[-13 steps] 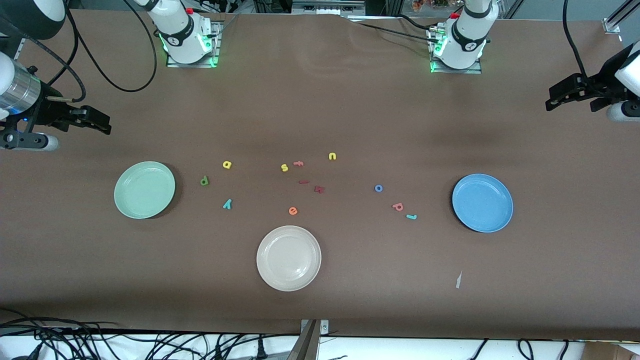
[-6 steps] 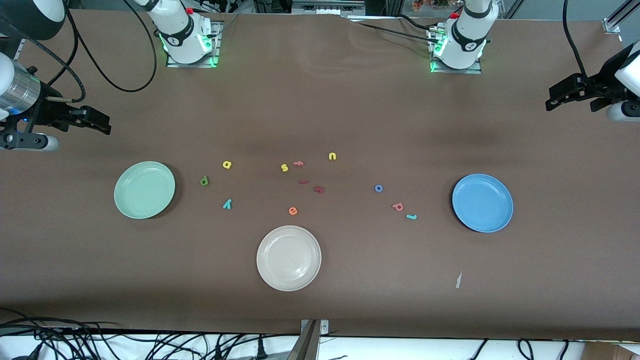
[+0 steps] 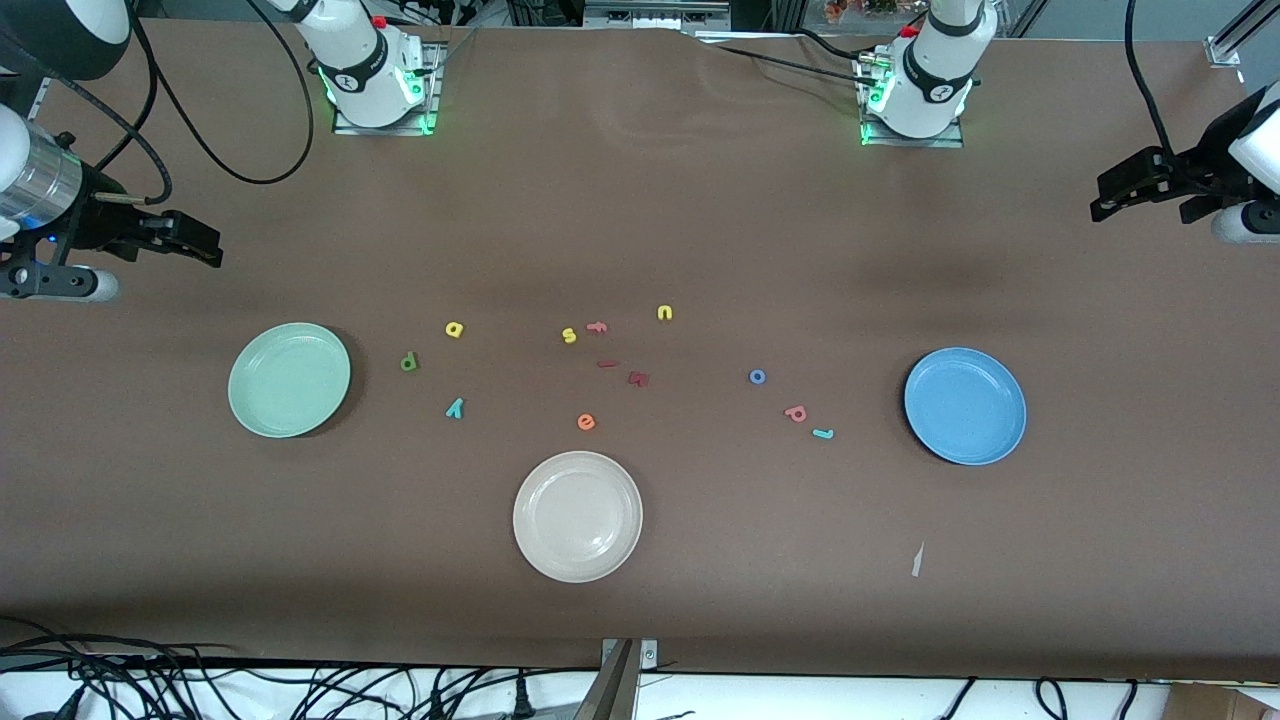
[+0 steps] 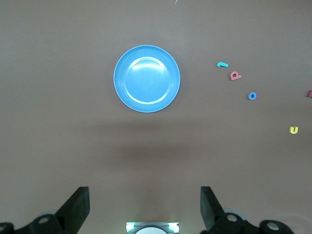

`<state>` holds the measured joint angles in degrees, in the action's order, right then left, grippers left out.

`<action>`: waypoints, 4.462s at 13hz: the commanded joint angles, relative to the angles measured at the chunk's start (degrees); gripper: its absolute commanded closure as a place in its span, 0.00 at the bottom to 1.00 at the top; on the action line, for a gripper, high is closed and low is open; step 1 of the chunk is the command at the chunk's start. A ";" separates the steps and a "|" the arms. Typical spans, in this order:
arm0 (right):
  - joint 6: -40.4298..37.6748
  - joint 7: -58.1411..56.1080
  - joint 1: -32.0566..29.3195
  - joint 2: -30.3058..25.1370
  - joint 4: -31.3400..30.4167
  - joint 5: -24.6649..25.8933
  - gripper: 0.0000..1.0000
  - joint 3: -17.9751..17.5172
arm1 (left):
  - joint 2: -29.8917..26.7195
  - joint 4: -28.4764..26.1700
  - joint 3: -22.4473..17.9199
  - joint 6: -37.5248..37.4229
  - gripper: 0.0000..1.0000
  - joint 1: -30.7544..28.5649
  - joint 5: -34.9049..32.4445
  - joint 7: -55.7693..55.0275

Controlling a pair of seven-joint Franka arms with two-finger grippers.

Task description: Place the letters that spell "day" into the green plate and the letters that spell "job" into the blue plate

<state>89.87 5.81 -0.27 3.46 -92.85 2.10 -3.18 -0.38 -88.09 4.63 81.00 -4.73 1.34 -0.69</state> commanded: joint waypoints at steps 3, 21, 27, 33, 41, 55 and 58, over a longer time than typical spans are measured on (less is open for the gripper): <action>-0.75 -0.18 -0.08 -0.30 0.22 -0.69 0.00 -0.07 | 0.64 1.70 0.20 -1.28 0.00 -0.63 1.47 0.60; 2.22 -0.27 0.18 0.05 0.39 -1.74 0.00 -0.24 | 0.64 1.70 0.11 -1.28 0.00 -0.63 1.47 0.60; 3.56 -1.15 2.20 9.53 0.57 -1.74 0.00 -0.68 | 0.64 1.70 0.11 -1.28 0.00 -0.63 1.47 0.60; 7.93 -1.15 4.66 15.51 -0.13 -1.92 0.00 -1.30 | 0.64 1.70 0.11 -1.28 0.00 -0.63 1.47 0.60; 46.91 -2.03 5.02 17.27 -23.74 -1.14 0.00 -5.16 | 0.64 1.70 0.11 -1.28 0.00 -0.63 1.47 0.60; 60.86 -23.20 4.31 23.25 -30.54 -0.69 0.15 -4.73 | 8.01 6.78 0.55 1.70 0.00 4.20 1.56 -0.72; 60.95 -23.82 4.23 24.04 -30.37 -0.78 0.28 -4.73 | 9.95 7.41 0.46 3.81 0.00 5.35 1.38 -0.72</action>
<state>150.12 -16.66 4.52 26.53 -123.58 1.10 -7.64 7.47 -83.62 5.48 84.45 -0.06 1.41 -1.06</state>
